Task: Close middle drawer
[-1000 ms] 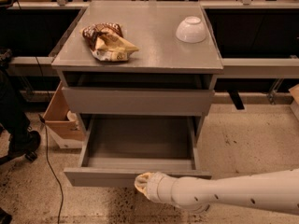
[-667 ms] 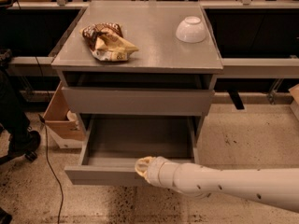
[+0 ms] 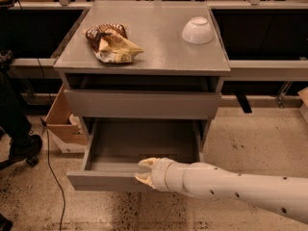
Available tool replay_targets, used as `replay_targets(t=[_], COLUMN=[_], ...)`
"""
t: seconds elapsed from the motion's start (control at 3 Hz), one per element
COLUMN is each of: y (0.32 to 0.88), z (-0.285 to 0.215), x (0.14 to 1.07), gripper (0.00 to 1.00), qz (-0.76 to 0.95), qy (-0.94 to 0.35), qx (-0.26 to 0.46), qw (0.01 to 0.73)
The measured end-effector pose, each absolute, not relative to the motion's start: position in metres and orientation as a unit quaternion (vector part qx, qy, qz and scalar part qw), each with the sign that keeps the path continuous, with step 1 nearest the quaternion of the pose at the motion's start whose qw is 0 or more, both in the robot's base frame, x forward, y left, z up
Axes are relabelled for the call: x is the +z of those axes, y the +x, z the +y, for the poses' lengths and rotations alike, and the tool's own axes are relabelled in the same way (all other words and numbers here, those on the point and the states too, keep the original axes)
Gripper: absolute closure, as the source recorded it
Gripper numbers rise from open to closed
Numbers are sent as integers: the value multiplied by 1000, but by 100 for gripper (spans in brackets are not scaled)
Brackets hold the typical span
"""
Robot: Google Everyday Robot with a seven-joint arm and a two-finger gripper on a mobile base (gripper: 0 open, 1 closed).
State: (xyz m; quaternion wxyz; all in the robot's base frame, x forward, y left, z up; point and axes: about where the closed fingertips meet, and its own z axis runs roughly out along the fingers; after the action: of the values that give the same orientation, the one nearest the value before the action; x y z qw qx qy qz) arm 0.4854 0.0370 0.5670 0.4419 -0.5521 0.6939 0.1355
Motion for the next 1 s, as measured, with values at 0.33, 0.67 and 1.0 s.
replay_targets(t=[0.33, 0.67, 1.0], y=[438, 438, 446], z=[47, 47, 38], x=[545, 545, 521], gripper=[99, 100, 100], qz=[690, 690, 694], qy=[-581, -581, -569], qx=[176, 176, 175], qw=[395, 395, 404])
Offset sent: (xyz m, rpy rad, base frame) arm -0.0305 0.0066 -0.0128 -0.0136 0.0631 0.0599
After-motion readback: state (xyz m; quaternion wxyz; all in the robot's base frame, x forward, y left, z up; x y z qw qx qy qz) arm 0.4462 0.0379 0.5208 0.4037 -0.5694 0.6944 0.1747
